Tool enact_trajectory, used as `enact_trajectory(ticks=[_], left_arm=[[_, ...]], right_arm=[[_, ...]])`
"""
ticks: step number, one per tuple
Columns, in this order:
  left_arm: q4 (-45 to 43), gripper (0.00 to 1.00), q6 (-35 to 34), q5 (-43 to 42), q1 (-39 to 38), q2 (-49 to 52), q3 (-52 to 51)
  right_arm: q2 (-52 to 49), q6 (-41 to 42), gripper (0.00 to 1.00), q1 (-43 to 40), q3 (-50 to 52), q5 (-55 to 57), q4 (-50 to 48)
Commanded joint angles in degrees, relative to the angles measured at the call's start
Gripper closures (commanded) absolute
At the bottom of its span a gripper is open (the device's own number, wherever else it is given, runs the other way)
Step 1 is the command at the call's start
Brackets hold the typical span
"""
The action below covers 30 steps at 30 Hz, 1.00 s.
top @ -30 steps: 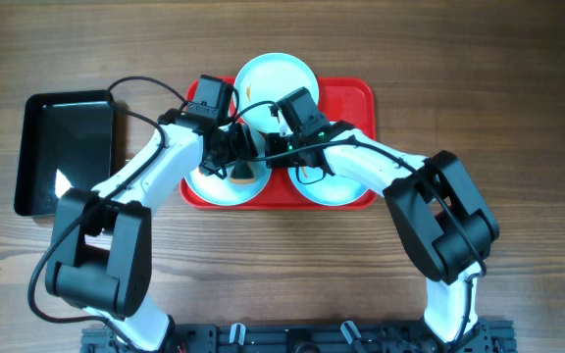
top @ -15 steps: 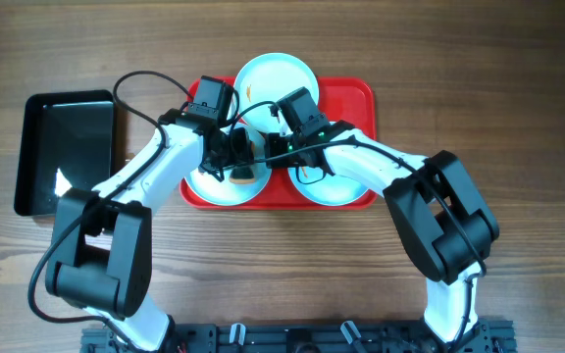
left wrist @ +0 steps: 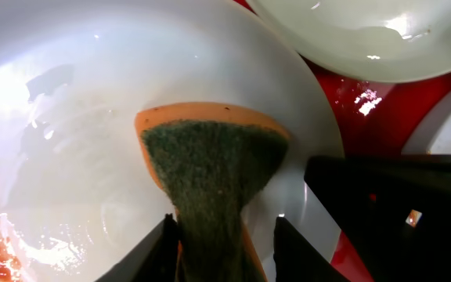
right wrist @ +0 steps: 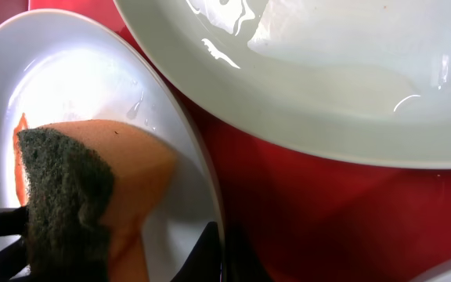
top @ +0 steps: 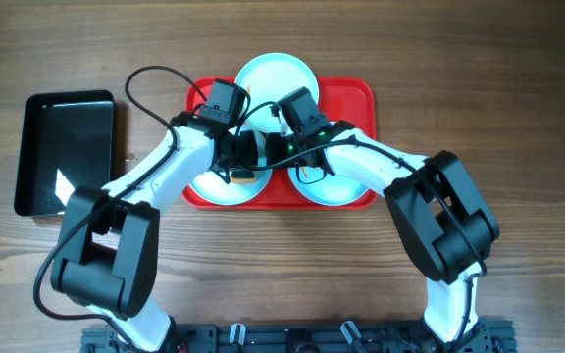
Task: Clean dirty plates on tray and stack at the side
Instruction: 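Scrub the sauce on the held plate with the left gripper's sponge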
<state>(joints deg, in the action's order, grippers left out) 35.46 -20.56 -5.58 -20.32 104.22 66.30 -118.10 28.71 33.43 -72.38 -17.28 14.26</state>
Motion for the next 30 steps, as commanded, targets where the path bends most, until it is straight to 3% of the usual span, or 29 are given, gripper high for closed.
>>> enact_trajectory(ticks=[1,15,17,20,24,30], left_arm=[[-0.3,0.67,0.6,2.7,-0.5,0.9,-0.6],[-0.8,0.67,0.6,2.6,-0.6,2.4,-0.6],[-1.0,0.74,0.6,2.6,-0.6,2.4,-0.6],[-1.2,0.96,0.6,2.7,-0.6,2.4,-0.6],[-1.4,0.96,0.6,3.5,-0.3,2.1,-0.6],[-1.0,0.96,-1.3,11.1,0.2,1.9,-0.6]], right_arm=[[-1.6,0.4,0.96,0.1,-1.5,0.4,-0.1],[-1.6,0.4,0.96,0.1,-1.5,0.4,-0.1],[-1.6,0.4,0.96,0.1,-1.5,0.4,-0.1],[-1.6,0.4,0.96,0.1,-1.5,0.4,-0.1],[-1.6,0.4,0.96,0.1,-1.5,0.4,0.0],[-1.6,0.4,0.96,0.1,-1.5,0.4,0.3]])
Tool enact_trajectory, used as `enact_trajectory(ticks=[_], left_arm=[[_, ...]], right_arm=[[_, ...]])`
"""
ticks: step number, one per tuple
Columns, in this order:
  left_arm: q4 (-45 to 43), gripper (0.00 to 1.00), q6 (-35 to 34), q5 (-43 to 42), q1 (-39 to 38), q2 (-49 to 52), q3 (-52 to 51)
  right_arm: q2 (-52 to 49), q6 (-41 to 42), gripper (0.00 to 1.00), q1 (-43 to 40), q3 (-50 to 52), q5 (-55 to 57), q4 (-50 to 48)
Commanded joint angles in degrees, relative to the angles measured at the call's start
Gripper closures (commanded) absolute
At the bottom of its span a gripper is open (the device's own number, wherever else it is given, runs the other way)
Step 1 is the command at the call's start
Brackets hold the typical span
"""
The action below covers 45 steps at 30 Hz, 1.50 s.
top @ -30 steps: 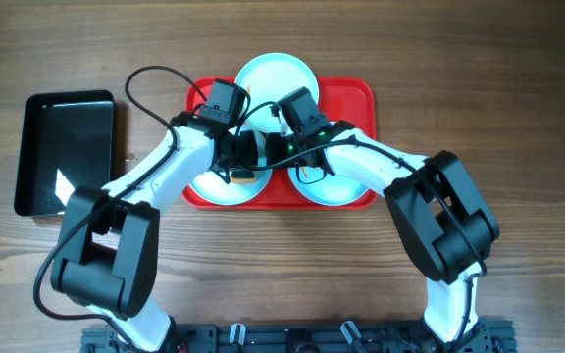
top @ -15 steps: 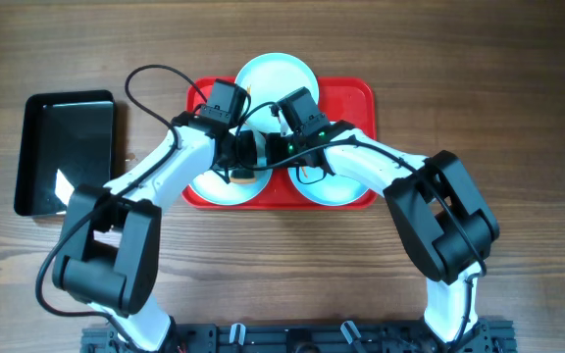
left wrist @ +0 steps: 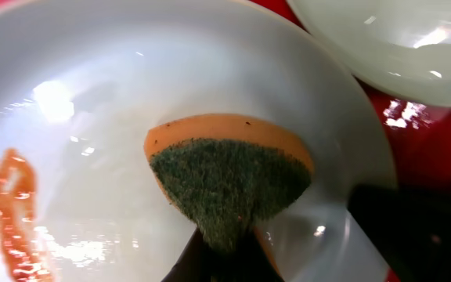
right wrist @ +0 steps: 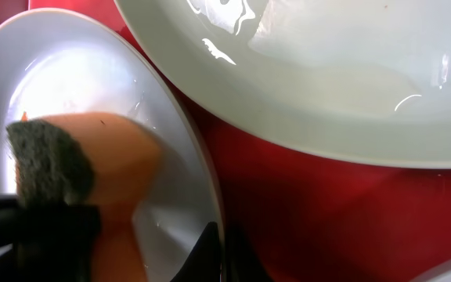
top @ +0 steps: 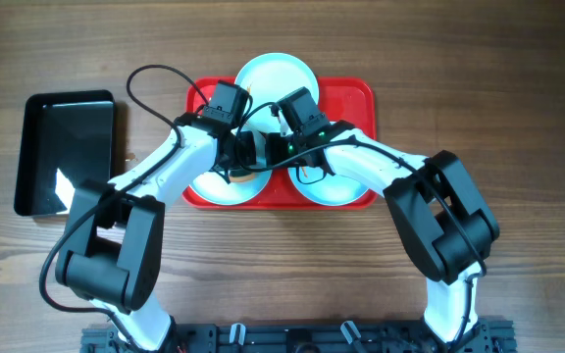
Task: Clean dirty plates on tray and stack at the side
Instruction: 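Scrub the sauce on the held plate with the left gripper's sponge, then withdraw the left gripper with the sponge toward the black tray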
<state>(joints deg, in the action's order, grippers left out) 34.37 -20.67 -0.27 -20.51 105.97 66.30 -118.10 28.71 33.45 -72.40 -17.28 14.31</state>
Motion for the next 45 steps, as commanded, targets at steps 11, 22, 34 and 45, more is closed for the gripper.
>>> enact_trajectory(ticks=[11,22,34,45], left_arm=[[0.4,0.96,-2.5,18.4,0.8,0.1,-7.0],[-2.0,0.96,-2.5,21.5,7.6,0.1,-10.4],[-2.5,0.96,-2.5,25.4,8.3,-5.9,-10.4],[-2.2,0.96,-2.5,23.4,5.2,-19.2,-10.4]], right_arm=[[-1.5,0.4,0.96,0.1,-1.5,0.4,0.9],[-0.8,0.4,0.96,0.1,-1.5,0.4,1.7],[-0.6,0.2,0.96,0.1,-2.0,0.6,1.6],[0.1,-0.3,0.96,0.1,-2.6,1.1,2.3]])
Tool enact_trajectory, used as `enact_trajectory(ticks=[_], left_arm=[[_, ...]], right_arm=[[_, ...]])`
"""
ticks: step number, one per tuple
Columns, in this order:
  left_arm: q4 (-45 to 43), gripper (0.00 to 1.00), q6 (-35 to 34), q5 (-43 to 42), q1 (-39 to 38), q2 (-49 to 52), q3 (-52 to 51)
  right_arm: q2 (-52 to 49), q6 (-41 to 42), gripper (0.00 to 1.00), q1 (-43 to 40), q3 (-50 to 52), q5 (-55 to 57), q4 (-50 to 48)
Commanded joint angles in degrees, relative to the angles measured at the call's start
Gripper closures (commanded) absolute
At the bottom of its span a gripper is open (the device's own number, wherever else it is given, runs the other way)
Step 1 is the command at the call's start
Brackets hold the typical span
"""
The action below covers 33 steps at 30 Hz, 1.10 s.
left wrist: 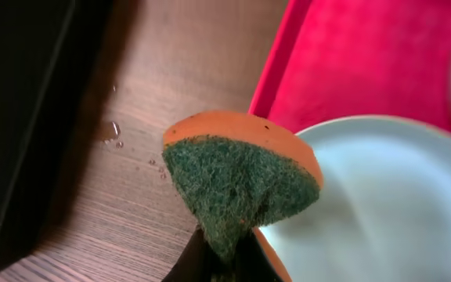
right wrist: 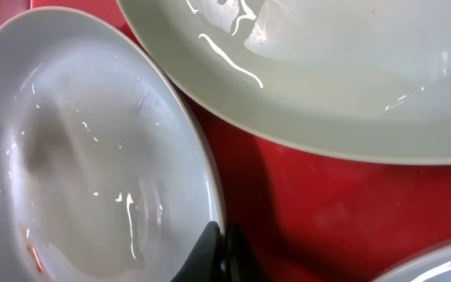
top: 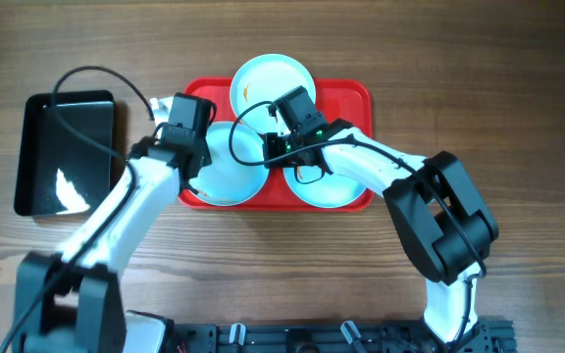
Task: Clean dirty plates on tray and stack at the side
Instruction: 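Withdraw the left gripper with the sponge toward the black tray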
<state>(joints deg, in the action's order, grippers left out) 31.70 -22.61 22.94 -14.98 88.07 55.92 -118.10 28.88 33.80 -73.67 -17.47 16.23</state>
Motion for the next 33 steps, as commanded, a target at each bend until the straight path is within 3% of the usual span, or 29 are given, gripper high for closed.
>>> enact_trajectory(ticks=[1,10,19,25,33], left_arm=[[0.8,0.96,-0.5,-1.4,-0.3,-1.3,0.0],[-0.7,0.96,-0.5,-23.3,-0.3,-0.9,-0.2],[-2.0,0.96,-2.5,-25.0,-0.3,2.6,-3.7],[-2.8,0.96,-1.8,-24.4,-0.3,6.8,-4.3],[-1.7,0.96,-1.8,-6.0,-0.2,9.0,-4.3]], right_arm=[[0.6,-0.7,0.95,-0.3,-1.3,1.5,0.4],[3.4,-2.0,0.96,-0.2,-1.3,7.7,2.5],[3.4,-1.9,0.96,-0.2,-1.3,7.6,3.0],[3.4,-2.0,0.96,-0.2,-1.3,7.6,3.3],[3.4,-1.9,0.96,-0.2,-1.3,7.6,3.8]])
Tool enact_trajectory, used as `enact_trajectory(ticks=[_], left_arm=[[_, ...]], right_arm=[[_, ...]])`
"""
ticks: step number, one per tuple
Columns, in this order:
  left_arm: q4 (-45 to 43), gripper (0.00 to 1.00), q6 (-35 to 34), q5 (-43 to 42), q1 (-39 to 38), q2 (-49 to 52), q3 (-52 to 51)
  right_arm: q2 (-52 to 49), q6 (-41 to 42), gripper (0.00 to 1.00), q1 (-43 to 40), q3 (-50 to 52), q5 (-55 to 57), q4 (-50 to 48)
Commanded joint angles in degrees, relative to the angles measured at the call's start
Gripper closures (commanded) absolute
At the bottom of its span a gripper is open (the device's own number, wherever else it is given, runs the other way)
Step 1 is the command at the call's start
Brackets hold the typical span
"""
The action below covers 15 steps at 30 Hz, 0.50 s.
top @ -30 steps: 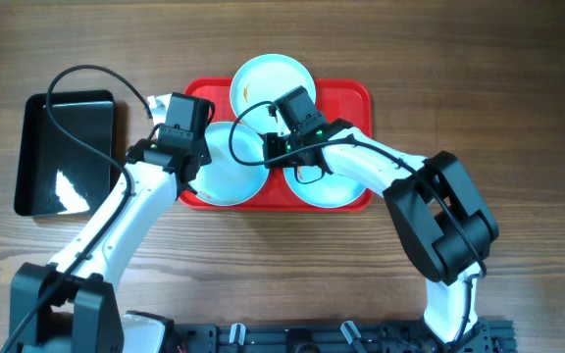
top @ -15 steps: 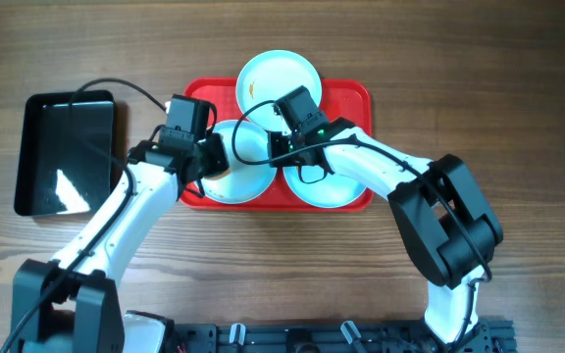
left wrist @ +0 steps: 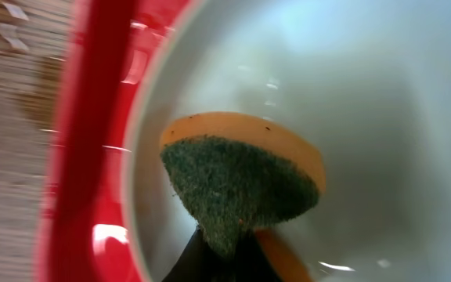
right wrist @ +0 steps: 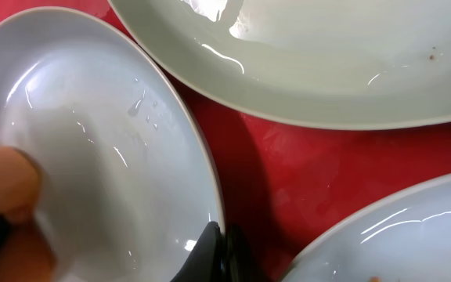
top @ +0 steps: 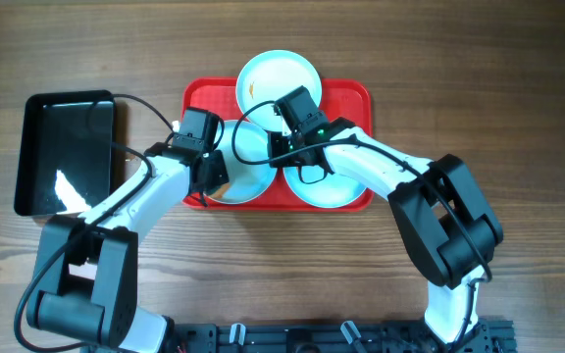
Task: Clean dirty plates on tray and stack at the side
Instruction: 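Withdraw the left gripper with the sponge toward the black tray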
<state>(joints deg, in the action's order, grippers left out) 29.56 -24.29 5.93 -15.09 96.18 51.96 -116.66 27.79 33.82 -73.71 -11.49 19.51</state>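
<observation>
A red tray (top: 356, 98) holds three white plates. My left gripper (top: 212, 172) is shut on an orange sponge with a green scouring face (left wrist: 241, 180), which is pressed onto the left side of the near-left plate (top: 248, 172) just inside the tray's rim (left wrist: 92, 157). My right gripper (right wrist: 219, 235) is shut on that plate's right rim (right wrist: 202, 180). The sponge (right wrist: 6, 188) shows at the plate's far side. The far plate (top: 278, 78) carries small orange specks. The near-right plate (top: 327, 186) lies under my right arm.
A black rectangular tray (top: 67, 152) sits on the wooden table left of the red tray. Water drops lie on the wood (left wrist: 10, 31) beside the red tray. Both arms cross over the tray's middle.
My left gripper and the sponge were over the bare table beside the tray's left edge; now they are back on the near-left plate. My right gripper still pinches the plate's rim.
The sponge first rested on the near-left plate beside a red sauce streak, my right gripper holding the rim. It was still there a second later. Then it was off the tray and the plate showed only a faint red trace. Now it presses the plate again.
</observation>
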Motion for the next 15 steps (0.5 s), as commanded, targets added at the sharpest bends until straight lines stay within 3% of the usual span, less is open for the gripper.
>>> enact_trajectory(ticks=[1,7,15], left_arm=[[0.4,0.96,-0.2,12.4,-0.1,0.9,-0.3],[0.3,0.96,-0.2,20.9,-0.2,-0.8,-0.2],[0.8,0.96,-0.3,20.5,-0.2,-12.3,0.2]], right_arm=[[1.9,-0.9,0.96,-0.2,-1.2,1.7,0.5],[1.9,-0.8,0.96,-0.2,-1.2,1.7,0.5],[2.1,-2.4,0.96,-0.2,-1.4,0.3,0.1]])
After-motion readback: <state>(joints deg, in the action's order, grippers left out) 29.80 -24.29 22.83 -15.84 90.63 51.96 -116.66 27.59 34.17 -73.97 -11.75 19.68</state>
